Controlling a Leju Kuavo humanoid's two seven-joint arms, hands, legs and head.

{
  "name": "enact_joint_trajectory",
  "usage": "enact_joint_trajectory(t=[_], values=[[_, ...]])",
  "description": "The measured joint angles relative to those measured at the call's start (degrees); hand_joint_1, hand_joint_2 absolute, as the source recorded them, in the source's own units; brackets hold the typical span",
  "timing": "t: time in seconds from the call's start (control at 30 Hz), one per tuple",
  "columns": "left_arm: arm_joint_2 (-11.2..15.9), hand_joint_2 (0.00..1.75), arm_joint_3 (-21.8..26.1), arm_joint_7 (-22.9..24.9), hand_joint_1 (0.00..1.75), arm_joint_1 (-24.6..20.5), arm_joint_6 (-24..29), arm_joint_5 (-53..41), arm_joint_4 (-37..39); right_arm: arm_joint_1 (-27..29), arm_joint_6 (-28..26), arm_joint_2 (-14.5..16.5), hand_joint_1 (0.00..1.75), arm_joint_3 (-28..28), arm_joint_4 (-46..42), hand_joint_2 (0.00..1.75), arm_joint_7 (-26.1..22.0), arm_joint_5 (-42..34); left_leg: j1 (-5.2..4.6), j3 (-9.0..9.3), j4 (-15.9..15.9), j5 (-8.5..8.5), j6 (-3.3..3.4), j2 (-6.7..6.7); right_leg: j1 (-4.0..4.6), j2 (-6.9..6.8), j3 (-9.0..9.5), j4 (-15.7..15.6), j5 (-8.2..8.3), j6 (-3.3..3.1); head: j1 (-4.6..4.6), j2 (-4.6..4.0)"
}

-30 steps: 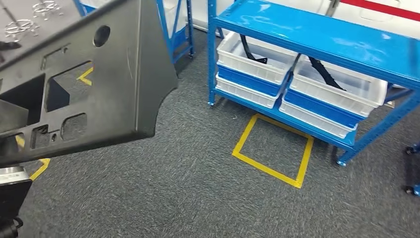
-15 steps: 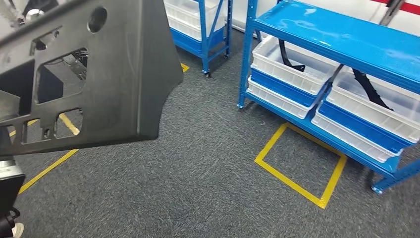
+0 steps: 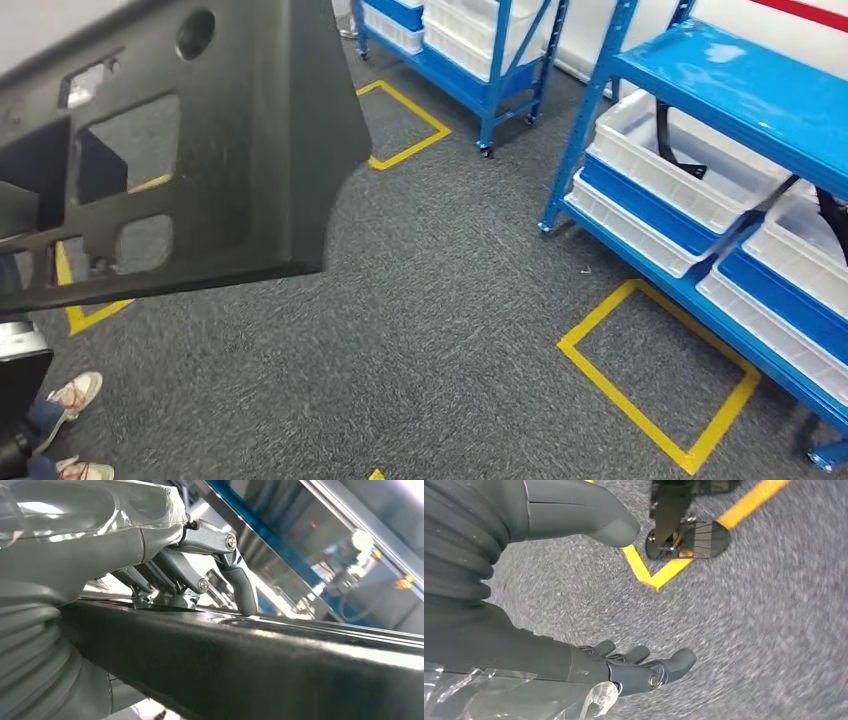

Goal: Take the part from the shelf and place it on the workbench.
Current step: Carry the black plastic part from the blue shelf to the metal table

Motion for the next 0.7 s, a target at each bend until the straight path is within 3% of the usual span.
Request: enact_joint_trajectory(t=[0.07, 0.1, 0.13, 0.2, 0.27, 0.33, 0.4, 0.47, 0.53, 0.6, 0.63, 0.67, 0.7], values=[[-0.05, 1.75, 0.03, -0.04, 1.75, 0.45, 0.25, -0.01, -0.04, 0.35, 0.26, -0.01, 0.0, 0.34, 0.0, 1.75, 0.16, 0.27, 0.0, -0.01, 0.01, -0.01, 0.23, -1.55, -0.03, 1.86, -4.37, 8.78, -3.5, 0.13, 0.03, 0.0], [-0.07, 1.75, 0.03, -0.06, 1.75, 0.7, 0.29, 0.02, -0.04, 0.47, 0.42, -0.01, 0.0, 0.5, 0.0, 1.75, 0.2, 0.45, -0.01, 0.01, 0.02, -0.02, 0.25, -2.43, -0.05, 2.05, -5.81, 11.17, -3.79, 0.14, 0.04, 0.01], [-0.09, 1.75, 0.03, -0.14, 1.75, 0.93, 0.31, 0.13, -0.04, 0.57, 0.63, 0.0, 0.0, 0.69, 0.0, 1.75, 0.17, 0.9, -0.01, 0.06, 0.04, -0.03, 0.24, -3.37, -0.09, 2.16, -6.17, 11.15, -2.85, 0.1, 0.04, 0.01], [-0.16, 1.75, 0.03, -0.62, 1.75, 1.17, 0.41, 0.66, -0.04, 0.64, 1.05, 0.02, 0.0, 1.27, 0.0, 1.75, -0.07, 2.38, 0.09, 0.2, 0.08, -0.08, 0.15, -5.2, -0.29, 3.27, -3.72, 4.4, 1.69, -0.09, 0.04, 0.01], [-0.28, 1.75, -0.01, -1.38, 1.75, 1.17, 0.64, 1.35, -0.02, 0.64, 1.23, 0.05, 0.0, 2.1, 0.0, 1.75, -0.37, 3.98, 0.03, 0.13, 0.27, -0.2, -0.22, -6.77, -0.57, 6.03, -0.52, -3.67, 5.46, -0.3, 0.04, 0.01], [-0.4, 1.75, -0.12, -2.0, 1.75, 1.17, 0.89, 1.84, 0.05, 0.4, 1.26, 0.19, 0.0, 2.95, 0.0, 1.75, -0.49, 4.86, 0.04, -0.17, 0.33, -0.17, -0.86, -8.14, -0.55, 7.08, 0.62, -6.57, 6.34, -0.58, 0.03, 0.01], [-0.48, 1.75, -0.26, -2.31, 1.75, 1.26, 1.0, 2.13, 0.17, -0.08, 1.29, 0.48, 0.0, 3.63, 0.0, 1.75, -0.48, 5.19, 0.34, -0.5, 0.35, -0.16, -1.53, -8.9, -0.41, 5.57, 0.76, -6.76, 6.48, -1.12, -0.01, 0.01], [-0.55, 1.75, -0.36, -2.48, 1.75, 1.16, 1.08, 2.29, 0.32, -0.28, 1.32, 0.72, 0.0, 4.18, 0.0, 1.75, -0.38, 5.22, 0.33, -2.0, 3.29, -1.86, -2.09, -6.31, -0.41, 4.06, 0.92, -7.04, 6.66, -1.83, -0.15, -0.01], [-0.68, 1.75, -0.52, -2.73, 1.75, 1.03, 1.15, 2.51, 0.52, -0.13, 1.38, 0.77, 0.0, 4.55, 0.0, 1.75, -0.22, 5.1, 0.24, -5.84, 11.25, -5.62, -2.53, -2.76, -0.26, 2.6, 0.99, -7.13, 6.57, -2.33, -0.3, -0.02], [-0.84, 1.75, -0.81, -2.99, 1.75, 1.05, 1.16, 2.81, 0.85, 0.09, 1.45, 0.77, 0.0, 4.79, 0.0, 1.75, -0.1, 4.94, 0.33, -9.44, 18.36, -7.95, -2.76, -1.76, -0.03, 1.06, 1.01, -7.12, 6.42, -2.54, -0.32, -0.01], [-0.89, 1.75, -0.96, -3.08, 1.75, 1.06, 1.16, 2.93, 1.04, 0.16, 1.49, 0.77, 0.0, 4.9, 0.0, 1.75, -0.08, 4.87, 0.33, -9.75, 18.86, -7.6, -2.76, -1.59, 0.06, 0.3, 1.05, -7.12, 6.33, -2.6, -0.32, 0.0], [-0.91, 1.75, -1.06, -3.14, 1.75, 1.05, 1.16, 3.0, 1.19, 0.2, 1.51, 0.78, 0.0, 5.0, 0.0, 1.75, -0.07, 4.81, 0.3, -8.66, 16.62, -6.18, -2.65, -1.26, 0.13, -0.4, 1.16, -7.12, 6.22, -2.6, -0.32, -0.01], [-0.92, 1.75, -1.13, -3.16, 1.75, 1.03, 1.16, 3.04, 1.28, 0.2, 1.52, 0.81, 0.0, 5.09, 0.0, 1.75, -0.07, 4.77, 0.19, -6.5, 12.43, -4.17, -2.42, -0.43, 0.2, -1.06, 1.33, -7.12, 6.08, -2.57, -0.32, -0.01]])
